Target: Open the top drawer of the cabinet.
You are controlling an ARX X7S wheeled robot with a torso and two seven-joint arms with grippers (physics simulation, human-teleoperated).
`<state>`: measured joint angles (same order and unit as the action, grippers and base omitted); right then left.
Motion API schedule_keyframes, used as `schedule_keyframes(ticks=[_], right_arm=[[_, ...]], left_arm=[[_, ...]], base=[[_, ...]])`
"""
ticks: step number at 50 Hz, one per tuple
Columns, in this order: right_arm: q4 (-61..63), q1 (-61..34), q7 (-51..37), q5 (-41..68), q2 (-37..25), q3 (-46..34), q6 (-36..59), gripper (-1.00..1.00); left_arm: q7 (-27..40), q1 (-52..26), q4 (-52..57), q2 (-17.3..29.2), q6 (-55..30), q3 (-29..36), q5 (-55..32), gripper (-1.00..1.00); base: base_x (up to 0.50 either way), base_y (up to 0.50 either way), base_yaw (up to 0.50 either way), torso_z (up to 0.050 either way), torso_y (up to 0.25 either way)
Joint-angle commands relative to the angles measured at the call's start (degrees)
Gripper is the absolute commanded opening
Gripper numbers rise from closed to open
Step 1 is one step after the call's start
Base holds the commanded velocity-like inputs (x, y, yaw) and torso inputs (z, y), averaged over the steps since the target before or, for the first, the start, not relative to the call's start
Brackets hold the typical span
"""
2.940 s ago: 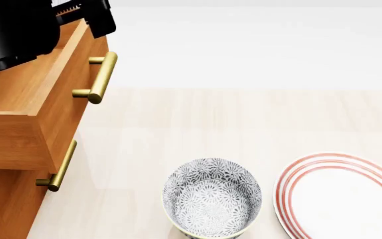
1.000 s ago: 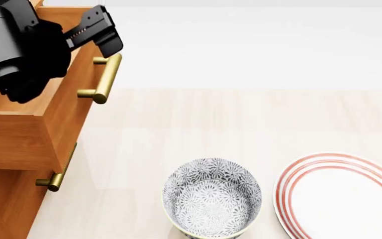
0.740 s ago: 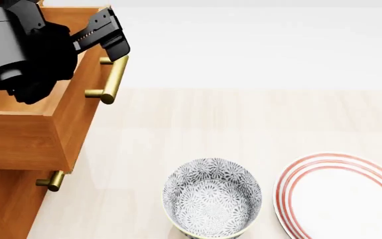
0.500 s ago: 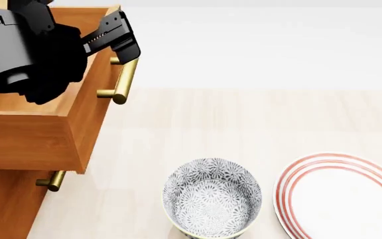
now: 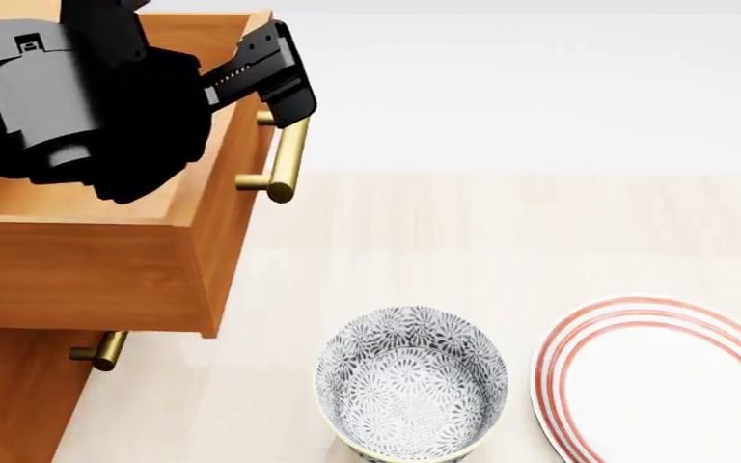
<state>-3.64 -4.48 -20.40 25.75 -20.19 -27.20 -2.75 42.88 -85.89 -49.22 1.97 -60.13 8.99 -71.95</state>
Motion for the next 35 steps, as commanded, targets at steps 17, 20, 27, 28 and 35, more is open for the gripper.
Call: schedule_keyframes(ticks=[17, 20, 27, 28, 35], right_arm=[[-0.2, 0.1, 1.4, -0.7, 0.7, 1.3, -0.2, 1.00], [-0.7, 0.1, 1.7, -0.4, 0.8, 1.3, -0.4, 1.00], [-0.8, 0.0, 1.7, -0.3, 0.7, 1.3, -0.4, 1.00], [-0.9, 0.0, 1.7, -0.2, 0.7, 1.4, -0.4, 1.00], [-0.7, -0.1, 1.5, -0.2, 0.5, 1.3, -0.1, 1.00]], left_arm=[[-4.1, -1.0, -1.2, -1.8, 8.6, 12.7, -16.8, 1.00], [-4.2, -1.1, -1.2, -1.7, 9.6, 14.8, -18.8, 1.00], [-6.0, -1.9, -1.5, -1.7, 11.9, 19.7, -22.5, 1.00], [-6.2, -1.9, -1.6, -1.7, 12.2, 20.4, -23.1, 1.00], [-7.6, -2.7, 0.2, -1.8, 14.6, 25.9, -27.9, 1.00]], base=[[0.00, 0.00, 0.00, 0.000, 0.000], [0.00, 0.00, 0.00, 0.000, 0.000], [0.00, 0.00, 0.00, 0.000, 0.000], [0.00, 0.00, 0.00, 0.000, 0.000], [0.00, 0.00, 0.00, 0.000, 0.000]])
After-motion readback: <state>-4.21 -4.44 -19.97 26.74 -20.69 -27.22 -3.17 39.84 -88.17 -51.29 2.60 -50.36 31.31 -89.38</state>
